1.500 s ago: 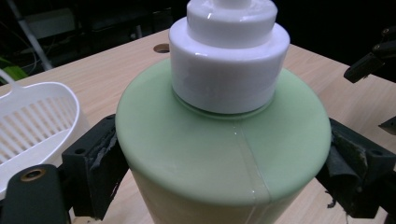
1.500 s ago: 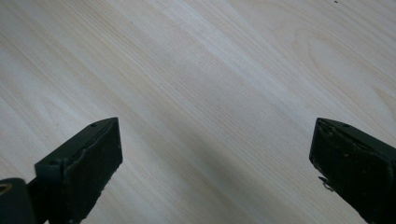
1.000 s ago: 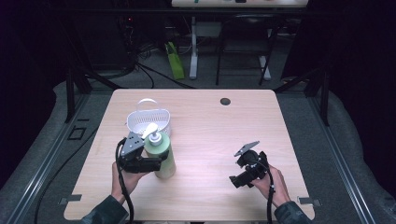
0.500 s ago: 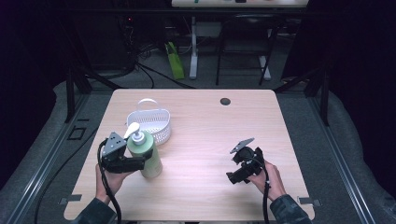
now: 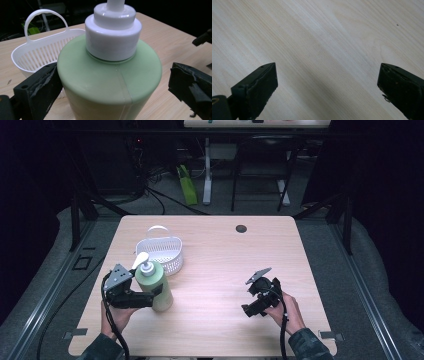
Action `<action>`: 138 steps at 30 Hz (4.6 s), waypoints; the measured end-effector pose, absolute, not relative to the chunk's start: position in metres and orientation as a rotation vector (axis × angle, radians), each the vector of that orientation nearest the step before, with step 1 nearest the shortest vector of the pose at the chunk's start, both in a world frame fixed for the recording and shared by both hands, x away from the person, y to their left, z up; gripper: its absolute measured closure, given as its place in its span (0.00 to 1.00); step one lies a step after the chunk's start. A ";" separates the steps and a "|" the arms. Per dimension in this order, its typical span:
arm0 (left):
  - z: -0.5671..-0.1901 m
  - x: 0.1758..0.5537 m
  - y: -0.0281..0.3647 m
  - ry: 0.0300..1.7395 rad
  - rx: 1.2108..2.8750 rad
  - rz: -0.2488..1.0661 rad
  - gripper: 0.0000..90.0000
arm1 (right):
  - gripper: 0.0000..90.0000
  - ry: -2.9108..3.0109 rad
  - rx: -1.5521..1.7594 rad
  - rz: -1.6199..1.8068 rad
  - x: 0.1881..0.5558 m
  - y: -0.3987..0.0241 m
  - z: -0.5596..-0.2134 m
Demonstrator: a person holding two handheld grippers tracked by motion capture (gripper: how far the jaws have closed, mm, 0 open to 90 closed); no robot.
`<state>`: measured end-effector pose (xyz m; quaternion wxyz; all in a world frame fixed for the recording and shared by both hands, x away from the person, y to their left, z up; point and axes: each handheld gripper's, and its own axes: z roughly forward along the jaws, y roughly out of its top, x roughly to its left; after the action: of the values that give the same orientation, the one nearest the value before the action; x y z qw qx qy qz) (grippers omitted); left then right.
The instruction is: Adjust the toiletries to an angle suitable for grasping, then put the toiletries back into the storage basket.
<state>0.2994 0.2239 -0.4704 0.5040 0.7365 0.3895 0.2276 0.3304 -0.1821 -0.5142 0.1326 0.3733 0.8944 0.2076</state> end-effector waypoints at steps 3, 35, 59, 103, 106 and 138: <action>-0.465 0.294 0.226 0.935 1.743 0.569 0.00 | 0.03 2.595 1.090 0.611 0.331 -0.182 -0.514; -0.446 0.304 0.229 0.949 1.570 0.617 0.05 | 0.00 2.598 1.119 0.615 0.332 -0.180 -0.515; -0.439 0.297 0.223 0.866 1.517 0.690 0.73 | 0.02 2.599 1.102 0.579 0.331 -0.180 -0.517; -0.427 0.303 0.217 0.863 1.534 0.669 0.74 | 0.04 2.618 1.054 0.538 0.331 -0.180 -0.521; -0.426 0.303 0.217 0.866 1.536 0.662 0.74 | 0.05 2.617 1.052 0.531 0.331 -0.180 -0.522; -0.384 0.302 0.223 0.835 1.588 0.676 0.74 | 0.06 2.653 1.008 0.467 0.330 -0.174 -0.529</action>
<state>0.3016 0.2229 -0.3844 0.5746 0.6777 0.3566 0.2888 0.3297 -0.1736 -0.5285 0.1323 0.3474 0.9143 0.1609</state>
